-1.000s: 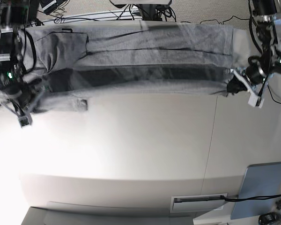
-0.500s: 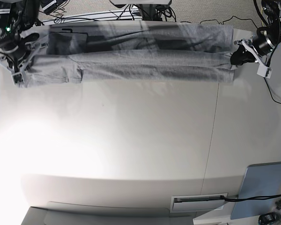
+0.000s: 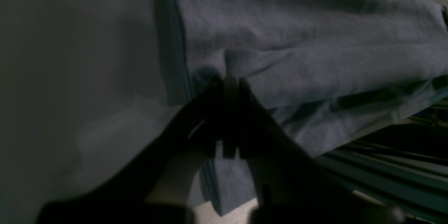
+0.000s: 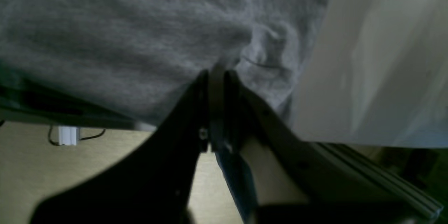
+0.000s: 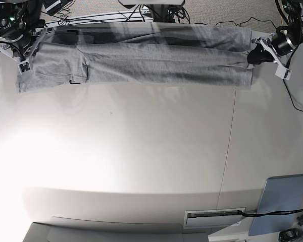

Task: Fold the T-shirt properly
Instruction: 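Hold the folded strip's ends with both grippers and smooth it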

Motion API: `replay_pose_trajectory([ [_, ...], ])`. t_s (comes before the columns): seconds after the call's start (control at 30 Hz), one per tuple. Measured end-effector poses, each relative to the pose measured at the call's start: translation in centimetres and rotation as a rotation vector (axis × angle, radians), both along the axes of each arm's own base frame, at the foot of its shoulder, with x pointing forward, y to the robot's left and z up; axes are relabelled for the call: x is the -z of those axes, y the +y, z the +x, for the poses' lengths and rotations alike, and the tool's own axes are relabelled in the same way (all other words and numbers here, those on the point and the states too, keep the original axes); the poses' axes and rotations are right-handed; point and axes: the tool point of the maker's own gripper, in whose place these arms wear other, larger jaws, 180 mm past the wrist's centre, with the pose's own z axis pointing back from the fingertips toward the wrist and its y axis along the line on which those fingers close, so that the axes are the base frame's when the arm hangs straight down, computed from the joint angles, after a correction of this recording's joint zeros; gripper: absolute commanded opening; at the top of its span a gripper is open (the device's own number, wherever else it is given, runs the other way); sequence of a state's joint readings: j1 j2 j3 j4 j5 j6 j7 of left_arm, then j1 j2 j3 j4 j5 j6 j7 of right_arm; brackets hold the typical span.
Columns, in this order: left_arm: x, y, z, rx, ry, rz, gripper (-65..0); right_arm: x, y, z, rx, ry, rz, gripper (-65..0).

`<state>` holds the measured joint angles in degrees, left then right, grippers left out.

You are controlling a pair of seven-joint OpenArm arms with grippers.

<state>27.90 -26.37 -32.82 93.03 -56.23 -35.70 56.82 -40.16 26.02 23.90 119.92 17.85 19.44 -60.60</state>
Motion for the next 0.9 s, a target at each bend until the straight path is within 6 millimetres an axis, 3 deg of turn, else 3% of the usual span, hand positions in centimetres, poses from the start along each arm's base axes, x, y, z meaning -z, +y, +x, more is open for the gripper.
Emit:
replay_pose_trajectory([
  [0.13,0.2,0.0,-0.2,0.007,0.014,0.003,-65.0,0.0,-0.2,-0.1,0.002,0.005,-0.013,-40.6],
  [0.33,0.1,0.0,-0.2,0.006,0.013,0.003,-63.6,-0.1,-0.2,0.0,0.0,-0.002,-0.011,-39.9],
  [0.5,0.0,0.3,-0.1,0.008,0.01,0.013,-27.8,-0.3,0.0,0.6,-0.011,-0.034,-0.004,-39.9],
  [0.57,0.0,0.3,0.0,0.008,0.008,0.014,-19.0,-0.3,0.0,0.7,-0.011,-0.037,-0.003,-39.9],
  [0.77,-0.5,0.7,1.1,-0.061,-0.038,0.004,-17.5,-0.4,0.1,0.9,-0.015,-0.05,-0.001,-39.9],
  [0.9,1.1,1.4,1.4,-0.116,0.003,0.068,-17.5,-0.4,0.1,0.9,-0.015,-0.049,-0.001,-39.9],
])
